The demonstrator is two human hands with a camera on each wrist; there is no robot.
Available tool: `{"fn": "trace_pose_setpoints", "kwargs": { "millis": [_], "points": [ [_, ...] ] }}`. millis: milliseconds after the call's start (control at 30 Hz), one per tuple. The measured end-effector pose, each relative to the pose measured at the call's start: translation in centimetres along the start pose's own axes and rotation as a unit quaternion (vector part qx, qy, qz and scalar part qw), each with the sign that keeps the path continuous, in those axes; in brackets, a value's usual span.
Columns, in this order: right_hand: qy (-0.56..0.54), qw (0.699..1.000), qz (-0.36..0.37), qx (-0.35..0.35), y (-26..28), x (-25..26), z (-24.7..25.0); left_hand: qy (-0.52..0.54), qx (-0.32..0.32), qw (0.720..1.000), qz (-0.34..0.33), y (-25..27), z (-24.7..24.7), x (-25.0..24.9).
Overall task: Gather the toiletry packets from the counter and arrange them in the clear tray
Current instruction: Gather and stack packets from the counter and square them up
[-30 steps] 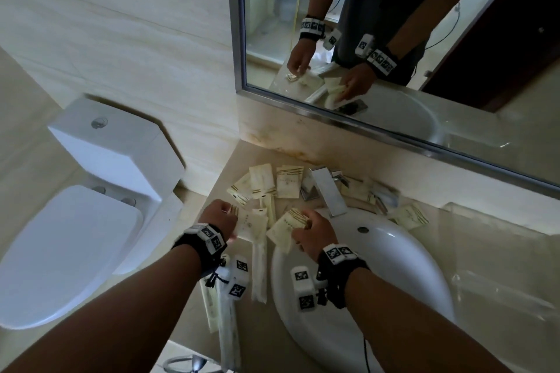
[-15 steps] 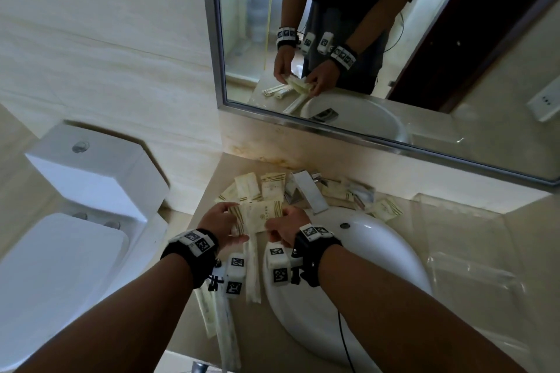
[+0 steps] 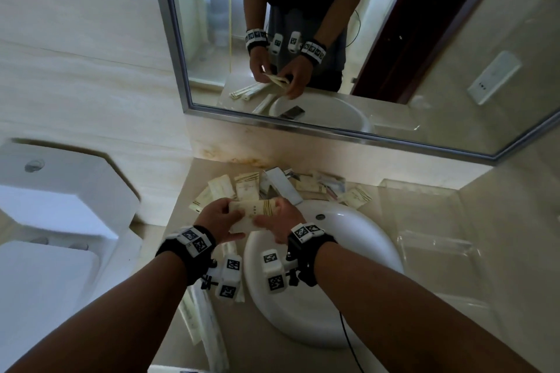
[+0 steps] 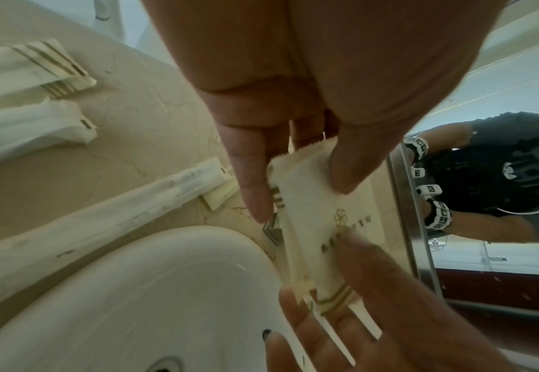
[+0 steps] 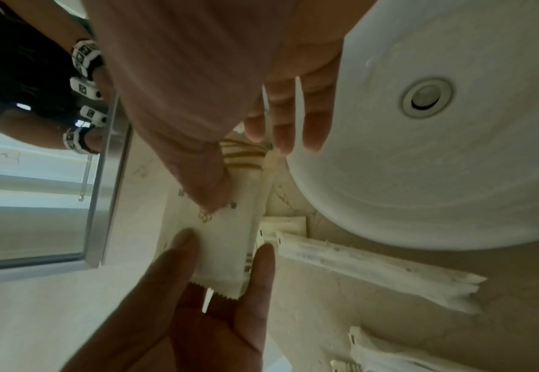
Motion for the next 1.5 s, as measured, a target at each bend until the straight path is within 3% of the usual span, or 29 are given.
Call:
{"fn": "trace_pose_setpoints", "kwargs": {
  "millis": [333, 533, 800, 967, 1133, 1200, 1300, 1367, 1500],
  "points": [
    [-0.031, 0.999, 0.036, -0.025, 1.8, -3.1, 7.8, -0.172, -0.011, 0.983, -0.065, 2.2, -6.7, -3.1],
    [-0.046, 0.997, 0.035, -0.054, 6.0, -7.6, 14.6, -0.354, -0.023, 0.93, -0.098, 3.4, -15.8, -2.8],
    [-0.093, 0.99, -0.009, -0.108, 10.9, -15.6, 25.0, -0.458, 0.02, 0.881, -0.118, 4.1, -29.4, -1.6],
    [-0.1, 0.987, -0.043, -0.119, 12.8, -19.5, 29.8, -0.412, 0.034, 0.908, -0.061, 2.7, -34.5, -0.5],
    [-0.054, 0.986, -0.088, -0.132, 13.6, -23.9, 33.3, -0.433, 0.057, 0.898, -0.048, 1.0, -39.0, 0.9],
    [-0.003, 0.986, -0.113, -0.125, 13.4, -26.0, 34.4, -0.478, 0.062, 0.874, -0.061, 0.0, -40.7, 1.6],
    [0.062, 0.981, -0.148, -0.105, 13.1, -29.0, 35.6, -0.605, 0.04, 0.788, -0.111, -1.2, -42.7, 2.4],
    [0.084, 0.977, -0.17, -0.097, 12.8, -30.7, 36.2, -0.645, 0.048, 0.754, -0.113, -1.8, -43.8, 3.3],
    [0.109, 0.971, -0.193, -0.086, 11.7, -33.5, 36.3, -0.671, 0.049, 0.732, -0.106, -2.6, -45.3, 5.0]
  ]
}}
Point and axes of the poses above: each hand's wrist, its own y-axis away from the middle knuckle, its own z-axis out of the back of the hand, x = y × z, the point moved 5 cm from there along -y, towards the middle knuckle, and after that the axes turned 15 degrees about z, right-handed, at the moved point
